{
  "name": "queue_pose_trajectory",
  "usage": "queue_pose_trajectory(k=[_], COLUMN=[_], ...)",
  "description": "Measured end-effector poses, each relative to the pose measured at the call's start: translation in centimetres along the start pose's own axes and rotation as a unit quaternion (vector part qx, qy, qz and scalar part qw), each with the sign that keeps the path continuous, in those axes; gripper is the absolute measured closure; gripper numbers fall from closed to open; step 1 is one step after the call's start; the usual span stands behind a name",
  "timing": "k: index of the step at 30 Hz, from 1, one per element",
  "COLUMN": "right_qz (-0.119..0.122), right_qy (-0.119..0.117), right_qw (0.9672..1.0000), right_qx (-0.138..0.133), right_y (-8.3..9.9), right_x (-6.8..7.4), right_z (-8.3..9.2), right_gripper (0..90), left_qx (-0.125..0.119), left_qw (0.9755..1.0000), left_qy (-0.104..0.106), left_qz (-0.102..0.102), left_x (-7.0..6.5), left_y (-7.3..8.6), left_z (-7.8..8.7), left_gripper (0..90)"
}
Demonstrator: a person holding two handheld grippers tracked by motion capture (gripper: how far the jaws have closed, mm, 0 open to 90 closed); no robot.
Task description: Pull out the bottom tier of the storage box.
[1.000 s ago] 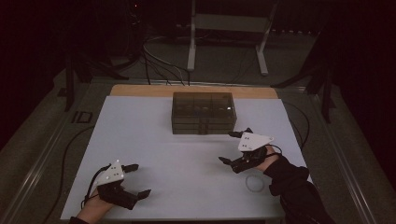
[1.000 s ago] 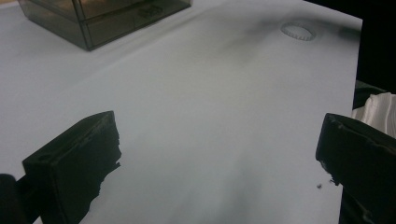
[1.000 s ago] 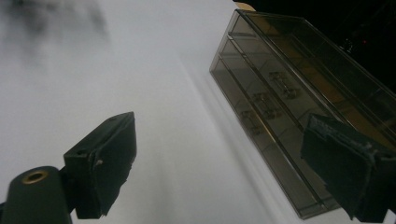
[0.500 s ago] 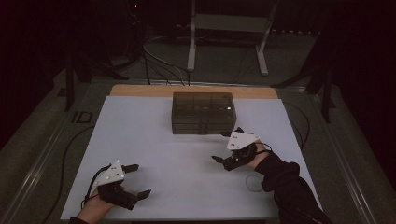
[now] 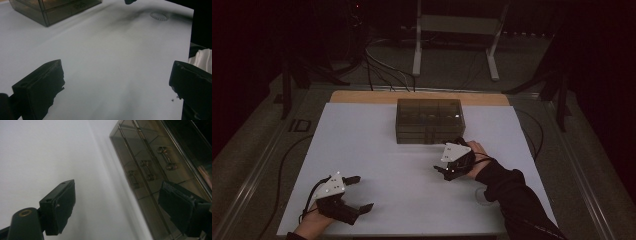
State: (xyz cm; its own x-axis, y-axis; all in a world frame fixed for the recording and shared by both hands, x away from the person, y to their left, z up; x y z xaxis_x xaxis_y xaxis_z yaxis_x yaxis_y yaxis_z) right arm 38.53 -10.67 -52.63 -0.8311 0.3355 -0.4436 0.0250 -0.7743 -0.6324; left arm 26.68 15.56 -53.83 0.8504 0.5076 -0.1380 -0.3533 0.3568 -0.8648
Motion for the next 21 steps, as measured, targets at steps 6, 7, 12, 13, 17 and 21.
queue_pose_trajectory(k=[6,7,12,13,17,21], right_qz=[0.017,0.019,0.043,0.05,0.079,0.101], right_qy=[0.014,0.018,0.037,0.046,0.079,0.092], right_qw=[0.9996,0.9995,0.9978,0.9967,0.9911,0.9864], right_qx=[0.015,0.017,0.036,0.044,0.073,0.092], right_y=[-0.3,-0.3,-0.3,-0.2,0.1,0.3], right_x=[0.0,0.0,0.0,-0.1,-0.2,-0.1], right_z=[-1.3,-1.4,-2.4,-2.6,-3.5,-4.1], right_gripper=[18.4,19.1,23.2,23.7,24.4,25.0], left_qx=[-0.001,-0.002,-0.003,-0.004,-0.002,-0.002], left_qw=[1.0,1.0,1.0,1.0,1.0,1.0], left_qy=[0.001,0.0,0.001,0.001,0.001,0.002], left_qz=[0.001,0.001,0.002,0.001,0.002,0.001], left_x=[0.0,0.0,0.0,0.0,0.0,0.0], left_y=[0.0,0.0,0.0,-0.1,0.0,0.0], left_z=[0.0,0.0,0.0,0.0,0.0,0.0], left_gripper=[0.0,0.0,0.0,0.0,0.0,0.0])
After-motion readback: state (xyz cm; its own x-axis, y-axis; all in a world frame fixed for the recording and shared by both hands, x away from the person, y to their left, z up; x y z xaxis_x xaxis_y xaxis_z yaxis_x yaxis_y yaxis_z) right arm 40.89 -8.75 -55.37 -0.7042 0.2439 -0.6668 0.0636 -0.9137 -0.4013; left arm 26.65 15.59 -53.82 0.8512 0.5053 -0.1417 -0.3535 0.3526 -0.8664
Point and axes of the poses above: each handheld gripper's, and its own axes: z roughly backward along the jaws, y roughly out of its underside, x roughly to its left, the point moved 9 cm from there along -z, roughly forward along the jaws, and after that the axes turned 2 degrees about y, right-handed, at the moved point
